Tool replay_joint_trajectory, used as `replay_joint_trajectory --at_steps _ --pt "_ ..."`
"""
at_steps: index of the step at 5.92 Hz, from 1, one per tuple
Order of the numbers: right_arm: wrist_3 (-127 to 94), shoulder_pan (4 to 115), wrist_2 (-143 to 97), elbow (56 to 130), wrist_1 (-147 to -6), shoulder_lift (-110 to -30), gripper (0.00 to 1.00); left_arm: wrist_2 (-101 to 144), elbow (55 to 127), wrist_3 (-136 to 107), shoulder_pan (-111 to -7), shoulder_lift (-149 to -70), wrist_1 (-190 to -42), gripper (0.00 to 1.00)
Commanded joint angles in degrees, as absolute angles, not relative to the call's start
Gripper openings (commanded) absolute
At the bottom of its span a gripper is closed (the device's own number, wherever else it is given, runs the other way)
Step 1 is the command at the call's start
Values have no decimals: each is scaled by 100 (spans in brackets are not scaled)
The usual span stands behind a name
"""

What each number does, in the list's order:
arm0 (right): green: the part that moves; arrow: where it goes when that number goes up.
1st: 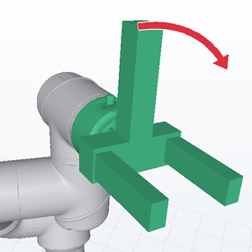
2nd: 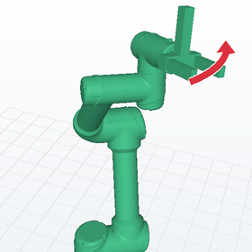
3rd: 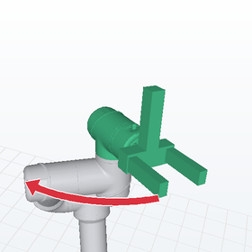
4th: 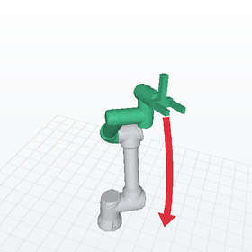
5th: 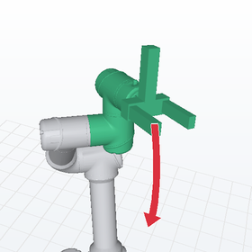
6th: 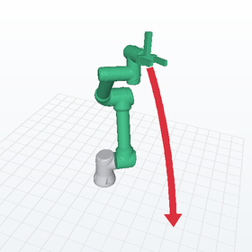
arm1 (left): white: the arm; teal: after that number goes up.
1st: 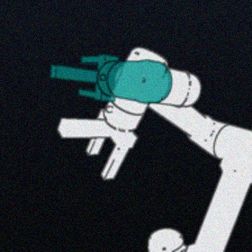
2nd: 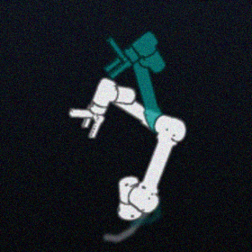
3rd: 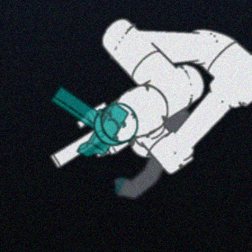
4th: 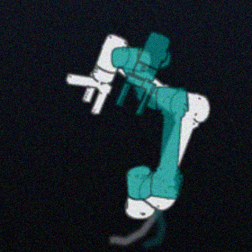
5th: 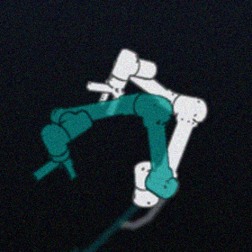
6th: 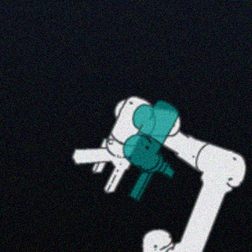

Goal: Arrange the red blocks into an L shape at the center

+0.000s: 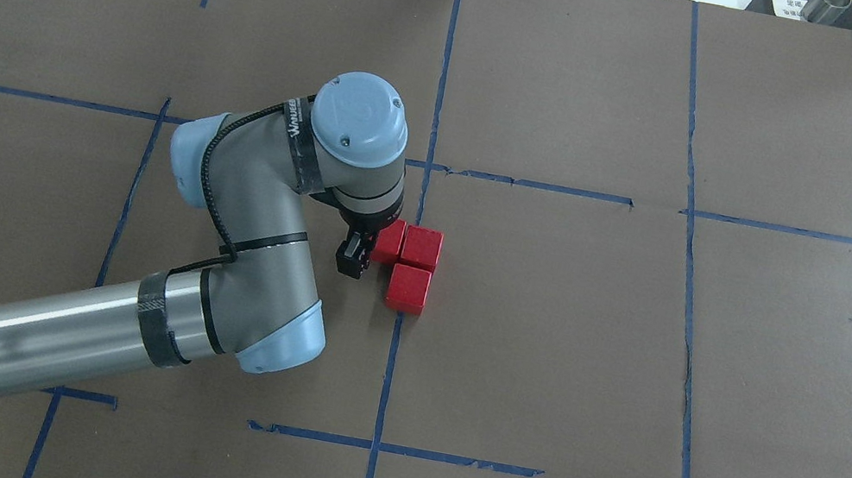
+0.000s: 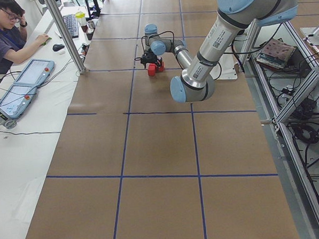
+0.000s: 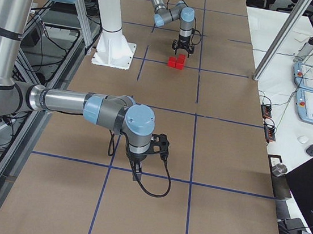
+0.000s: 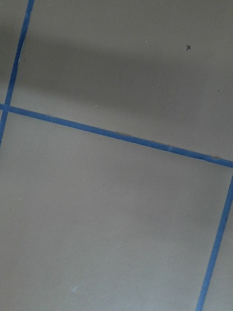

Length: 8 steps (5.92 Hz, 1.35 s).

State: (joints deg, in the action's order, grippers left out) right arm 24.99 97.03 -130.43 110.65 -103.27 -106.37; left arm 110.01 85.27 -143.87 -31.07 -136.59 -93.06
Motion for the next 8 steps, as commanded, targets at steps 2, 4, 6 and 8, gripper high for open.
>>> replay_joint_trajectory --at_steps 2,4,6,8 --pt "2496 9703 -13052 11065 -10327 -10635 100 11776 9891 -11972 -3567 -13098 -8468 100" --pt "2505 9703 -13060 11065 -10327 -10644 100 11786 10893 -9873 -3813 -12388 -8376 100" --pt "2505 9703 -13061 11065 -10327 -10644 100 12030 11556 -7326 -4172 -11535 -8298 100" --pt "2496 9703 -13061 11048 -10327 -10644 100 12515 11602 -4487 -5120 -10997 -7869 100"
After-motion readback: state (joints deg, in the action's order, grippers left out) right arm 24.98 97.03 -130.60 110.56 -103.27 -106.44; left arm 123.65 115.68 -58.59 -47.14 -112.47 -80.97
